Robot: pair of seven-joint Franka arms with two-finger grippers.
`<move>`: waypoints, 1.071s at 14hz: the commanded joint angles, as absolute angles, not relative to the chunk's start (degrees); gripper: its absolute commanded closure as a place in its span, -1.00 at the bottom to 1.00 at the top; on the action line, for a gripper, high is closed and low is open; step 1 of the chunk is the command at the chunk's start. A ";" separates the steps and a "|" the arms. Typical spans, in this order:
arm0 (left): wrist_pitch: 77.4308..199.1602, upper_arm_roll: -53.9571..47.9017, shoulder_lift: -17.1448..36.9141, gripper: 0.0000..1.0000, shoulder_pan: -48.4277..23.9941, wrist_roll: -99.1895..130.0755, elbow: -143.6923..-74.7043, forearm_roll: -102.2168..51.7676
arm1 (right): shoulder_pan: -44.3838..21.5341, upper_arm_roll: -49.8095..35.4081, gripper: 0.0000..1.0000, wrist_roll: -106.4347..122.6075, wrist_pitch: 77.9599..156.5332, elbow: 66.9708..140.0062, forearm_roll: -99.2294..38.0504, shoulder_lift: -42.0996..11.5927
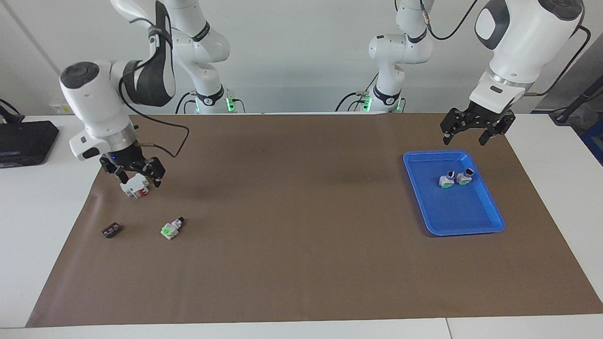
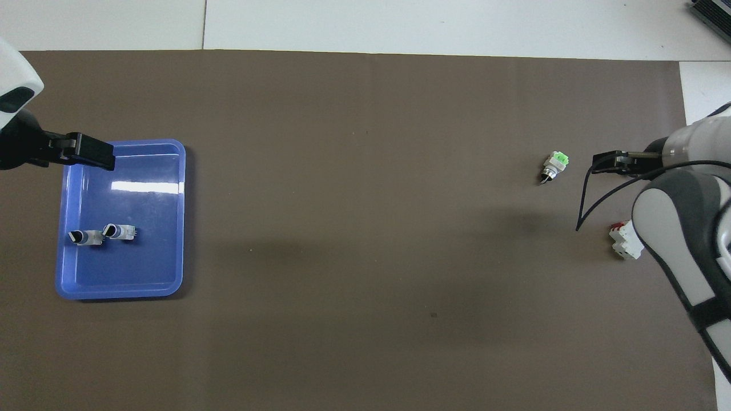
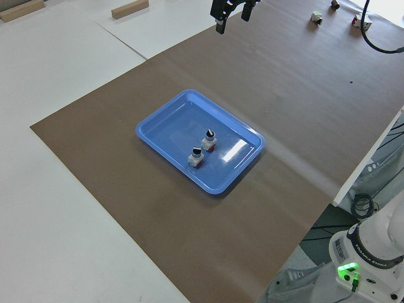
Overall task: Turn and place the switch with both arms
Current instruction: 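Grasp the green-and-white switch with the right gripper and lift it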
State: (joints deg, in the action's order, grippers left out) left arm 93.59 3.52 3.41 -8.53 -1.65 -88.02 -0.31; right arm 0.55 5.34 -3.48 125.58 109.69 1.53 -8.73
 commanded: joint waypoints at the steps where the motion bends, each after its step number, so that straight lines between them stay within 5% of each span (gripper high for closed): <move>1: 93.43 3.78 1.93 -1.00 -8.61 -1.14 -89.56 -0.35 | 1.85 5.01 -1.00 -6.75 131.73 108.72 0.53 -15.28; 15: 93.43 3.78 1.93 -1.00 -8.61 -1.14 -89.56 -0.35 | -0.44 4.92 -1.00 -19.25 140.36 107.31 -8.44 -25.13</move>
State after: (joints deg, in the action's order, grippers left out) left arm 93.59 3.52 3.41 -8.53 -1.65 -88.02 -0.31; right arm -0.42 5.05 -18.54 139.78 108.52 -7.50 -23.78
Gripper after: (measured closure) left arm 0.000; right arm 0.000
